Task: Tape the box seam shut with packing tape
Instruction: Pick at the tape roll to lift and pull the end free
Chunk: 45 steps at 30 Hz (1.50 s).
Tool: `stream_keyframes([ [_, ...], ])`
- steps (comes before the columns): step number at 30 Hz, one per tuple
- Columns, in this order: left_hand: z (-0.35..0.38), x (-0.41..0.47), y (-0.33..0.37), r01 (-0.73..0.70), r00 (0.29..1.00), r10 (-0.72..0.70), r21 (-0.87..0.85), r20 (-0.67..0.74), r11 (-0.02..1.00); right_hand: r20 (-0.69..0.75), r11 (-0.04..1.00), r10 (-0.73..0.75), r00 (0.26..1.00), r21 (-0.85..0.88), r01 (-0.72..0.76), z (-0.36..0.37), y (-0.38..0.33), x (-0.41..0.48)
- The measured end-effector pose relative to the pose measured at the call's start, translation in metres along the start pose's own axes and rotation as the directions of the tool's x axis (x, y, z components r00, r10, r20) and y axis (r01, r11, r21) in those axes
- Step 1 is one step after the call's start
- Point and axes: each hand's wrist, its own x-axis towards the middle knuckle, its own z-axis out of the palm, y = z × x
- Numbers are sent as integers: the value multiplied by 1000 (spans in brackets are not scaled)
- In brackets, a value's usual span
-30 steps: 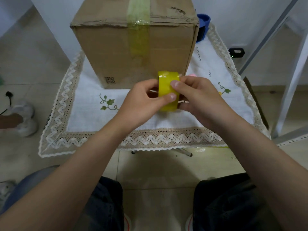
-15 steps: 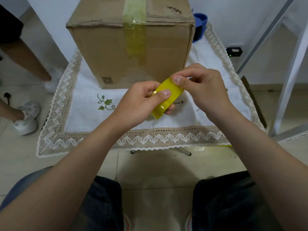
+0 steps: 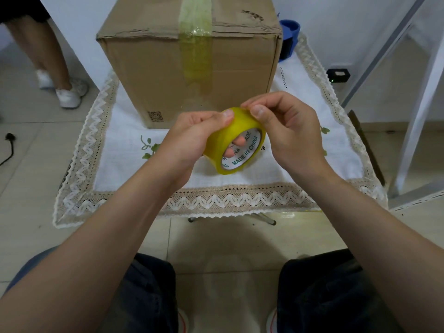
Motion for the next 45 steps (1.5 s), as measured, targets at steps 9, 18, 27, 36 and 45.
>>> stream_keyframes([
  [9, -2, 2, -2, 21, 999, -18, 111, -30, 994, -43, 990, 129, 991, 68, -126, 0, -4, 2],
  [18, 3, -2, -2, -43, 999, 44, 114, -1, 993, -110, 909, 378, 919, 229, -347, -12, -10, 7],
  [27, 0, 8, -1, 62, 966, -19, 158, -259, 986, -121, 916, 326, 938, 284, -282, -3, -21, 3],
  [36, 14, 6, 1, 11, 964, 80, 340, -253, 940, -205, 932, 297, 933, 275, -236, -15, -28, 10],
  [45, 15, 1, -10, -148, 973, 200, 347, -118, 926, -213, 956, 281, 936, 145, -254, -18, -30, 14],
])
